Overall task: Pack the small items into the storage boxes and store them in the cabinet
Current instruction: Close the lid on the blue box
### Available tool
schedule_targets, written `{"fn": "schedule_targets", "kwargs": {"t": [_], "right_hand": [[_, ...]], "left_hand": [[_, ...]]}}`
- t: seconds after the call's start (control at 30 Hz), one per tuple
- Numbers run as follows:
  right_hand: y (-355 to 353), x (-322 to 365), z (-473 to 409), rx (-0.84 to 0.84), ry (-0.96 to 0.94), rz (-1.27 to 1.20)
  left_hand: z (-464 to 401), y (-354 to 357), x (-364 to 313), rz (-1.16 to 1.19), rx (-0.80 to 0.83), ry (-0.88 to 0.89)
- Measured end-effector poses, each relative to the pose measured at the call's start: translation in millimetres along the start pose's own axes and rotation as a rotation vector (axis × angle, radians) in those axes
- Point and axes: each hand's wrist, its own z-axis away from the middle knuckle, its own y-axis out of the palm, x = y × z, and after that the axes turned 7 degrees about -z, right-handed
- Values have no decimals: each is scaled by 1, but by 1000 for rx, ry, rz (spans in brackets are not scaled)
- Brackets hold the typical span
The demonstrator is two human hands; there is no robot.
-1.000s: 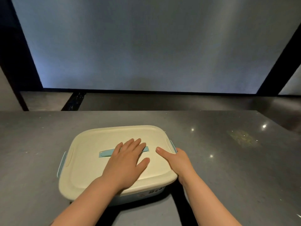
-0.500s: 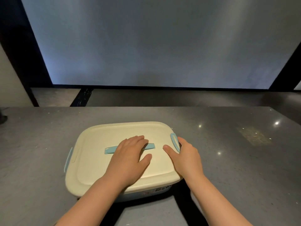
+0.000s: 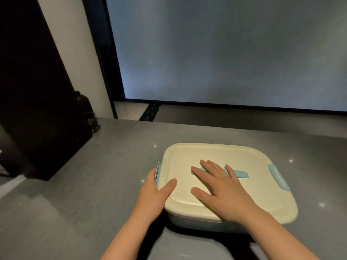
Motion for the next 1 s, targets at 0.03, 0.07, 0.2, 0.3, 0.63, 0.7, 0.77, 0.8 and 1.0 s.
{"fn": "schedule_targets", "kwargs": {"t": [0.03, 0.07, 0.2, 0.3, 0.63, 0.7, 0.77, 0.8, 1.0], "right_hand": [[0, -1, 1, 0, -1, -7], [-1, -1, 1, -2, 0, -11], [0, 2, 2, -2, -1, -13], [0, 2, 3, 0, 2, -15], [-1, 5, -1, 6, -4, 14], [-1, 6, -1, 4, -9, 1], [-3, 5, 3, -28, 4, -44], [-6, -1, 7, -64, 32, -64], [-33, -68, 61, -258, 361, -70]], "left_hand": [[0, 2, -1, 43, -7, 2], [0, 3, -2, 75, -27, 10], [6, 7, -4, 60, -114, 80], [11, 10, -6, 37, -136, 117], [12, 9, -17, -404, -180, 173], [11, 8, -16, -451, -164, 172], [12, 8, -15, -470, -145, 176], [14, 9, -15, -480, -136, 182], [38, 49, -33, -838, -157, 480]]}}
